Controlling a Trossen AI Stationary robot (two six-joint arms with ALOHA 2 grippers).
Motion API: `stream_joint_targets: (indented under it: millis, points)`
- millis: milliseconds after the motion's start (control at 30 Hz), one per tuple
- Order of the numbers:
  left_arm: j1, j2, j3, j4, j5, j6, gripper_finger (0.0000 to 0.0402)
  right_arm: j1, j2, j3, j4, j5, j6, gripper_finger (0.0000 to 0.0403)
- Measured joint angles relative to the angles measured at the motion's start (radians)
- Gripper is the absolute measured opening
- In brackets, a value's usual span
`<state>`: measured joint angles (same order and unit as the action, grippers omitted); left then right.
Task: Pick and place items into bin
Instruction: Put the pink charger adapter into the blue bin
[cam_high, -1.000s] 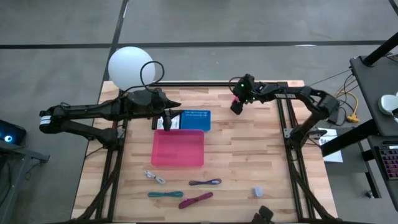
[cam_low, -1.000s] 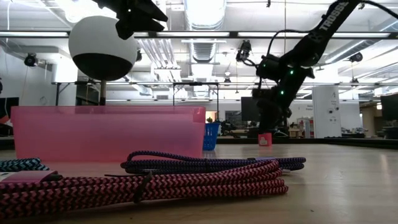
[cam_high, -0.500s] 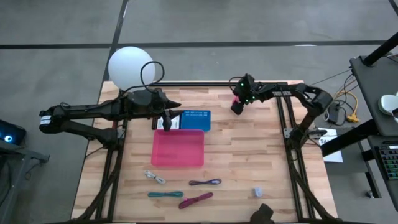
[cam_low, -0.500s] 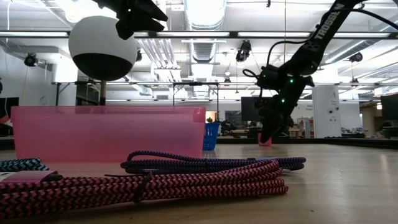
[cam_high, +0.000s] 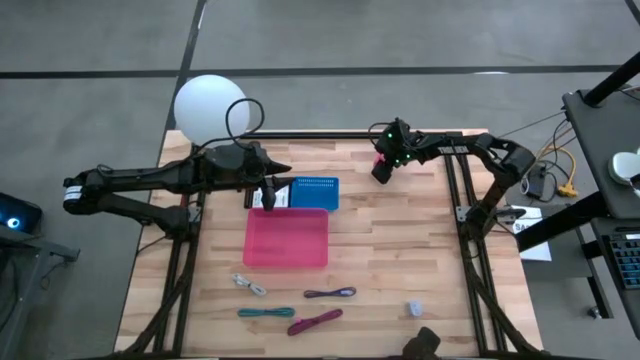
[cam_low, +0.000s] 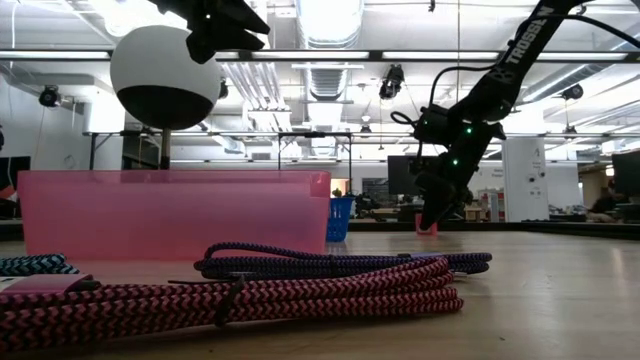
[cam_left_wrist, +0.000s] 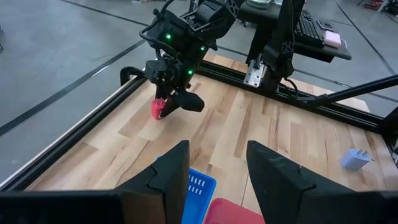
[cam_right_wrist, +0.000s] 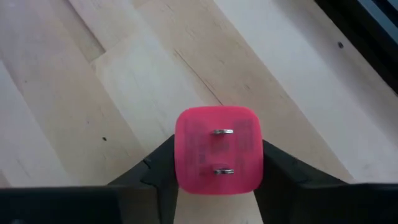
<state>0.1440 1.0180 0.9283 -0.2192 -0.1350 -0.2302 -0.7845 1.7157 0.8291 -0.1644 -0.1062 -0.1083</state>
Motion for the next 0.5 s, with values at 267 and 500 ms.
stream_joint_targets:
  millis: [267, 500]
  points:
    - [0.0, 0.0, 0.0, 0.0, 0.0, 0.0, 0.0144, 0.0, -0.008, 0.0, -0.01, -0.008, 0.094, 0.0139]
    - [0.0, 0.0, 0.0, 0.0, 0.0, 0.0, 0.0144, 0.003, -0.086, -0.001, -0.016, -0.131, 0.212, 0.0139]
